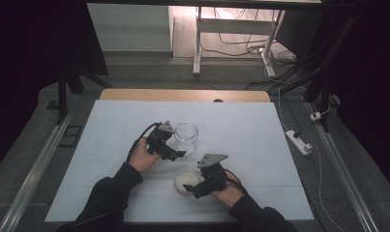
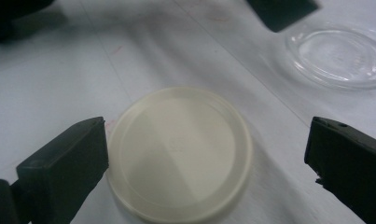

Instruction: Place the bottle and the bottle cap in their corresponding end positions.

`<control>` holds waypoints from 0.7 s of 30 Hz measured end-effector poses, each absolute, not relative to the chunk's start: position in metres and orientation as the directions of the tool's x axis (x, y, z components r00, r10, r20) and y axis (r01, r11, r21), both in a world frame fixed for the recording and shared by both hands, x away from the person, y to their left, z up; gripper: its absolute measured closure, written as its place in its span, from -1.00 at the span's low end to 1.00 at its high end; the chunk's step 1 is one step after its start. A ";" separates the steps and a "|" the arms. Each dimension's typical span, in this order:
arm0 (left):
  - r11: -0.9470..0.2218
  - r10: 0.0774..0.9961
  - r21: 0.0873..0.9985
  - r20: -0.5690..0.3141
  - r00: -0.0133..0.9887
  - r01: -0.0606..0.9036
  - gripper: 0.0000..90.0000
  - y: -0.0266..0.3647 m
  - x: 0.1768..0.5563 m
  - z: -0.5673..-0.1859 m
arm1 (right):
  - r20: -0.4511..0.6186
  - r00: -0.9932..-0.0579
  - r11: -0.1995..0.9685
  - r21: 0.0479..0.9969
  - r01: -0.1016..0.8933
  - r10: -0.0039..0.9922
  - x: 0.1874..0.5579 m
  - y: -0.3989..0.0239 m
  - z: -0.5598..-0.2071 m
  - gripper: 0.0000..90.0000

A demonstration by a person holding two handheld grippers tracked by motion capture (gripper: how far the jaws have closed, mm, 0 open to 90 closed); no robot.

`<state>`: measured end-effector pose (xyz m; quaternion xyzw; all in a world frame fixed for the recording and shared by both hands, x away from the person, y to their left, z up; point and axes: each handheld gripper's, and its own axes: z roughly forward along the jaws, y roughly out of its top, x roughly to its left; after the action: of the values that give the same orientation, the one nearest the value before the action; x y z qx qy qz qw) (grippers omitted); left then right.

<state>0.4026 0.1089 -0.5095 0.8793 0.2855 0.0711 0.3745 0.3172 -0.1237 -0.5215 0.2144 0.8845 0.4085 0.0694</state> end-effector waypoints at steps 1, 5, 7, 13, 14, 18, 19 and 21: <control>-0.558 0.556 0.697 -0.088 0.826 0.450 -1.00 0.110 0.401 -0.510 | 0.052 -0.897 0.575 0.751 0.325 0.440 0.318 -0.125 -0.522 -1.00; -0.561 0.560 0.689 -0.091 0.823 0.458 -1.00 0.113 0.394 -0.511 | 0.045 -0.888 0.568 0.753 0.332 0.458 0.319 -0.130 -0.520 -1.00; -0.559 0.562 0.688 -0.096 0.822 0.463 -1.00 0.115 0.390 -0.511 | 0.039 -0.883 0.565 0.755 0.333 0.468 0.320 -0.133 -0.519 -1.00; -0.551 0.567 0.686 -0.110 0.816 0.475 -1.00 0.122 0.374 -0.513 | 0.022 -0.870 0.571 0.747 0.341 0.492 0.320 -0.139 -0.517 -1.00; -0.551 0.568 0.685 -0.111 0.816 0.476 -1.00 0.123 0.372 -0.514 | 0.027 -0.868 0.567 0.746 0.348 0.496 0.320 -0.140 -0.517 -1.00; -0.544 0.577 0.682 -0.119 0.808 0.489 -1.00 0.130 0.361 -0.515 | 0.025 -0.861 0.564 0.746 0.354 0.508 0.319 -0.145 -0.516 -1.00; -0.542 0.579 0.682 -0.122 0.807 0.491 -1.00 0.132 0.358 -0.515 | 0.023 -0.859 0.563 0.747 0.354 0.511 0.319 -0.146 -0.515 -1.00; -0.540 0.585 0.679 -0.122 0.802 0.498 -1.00 0.135 0.353 -0.515 | 0.022 -0.857 0.562 0.746 0.357 0.515 0.319 -0.148 -0.514 -1.00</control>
<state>0.3530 0.1354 -0.5147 0.8755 0.3092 0.0599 0.3663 0.3195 -0.1483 -0.5142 0.2484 0.8780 0.3969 0.0996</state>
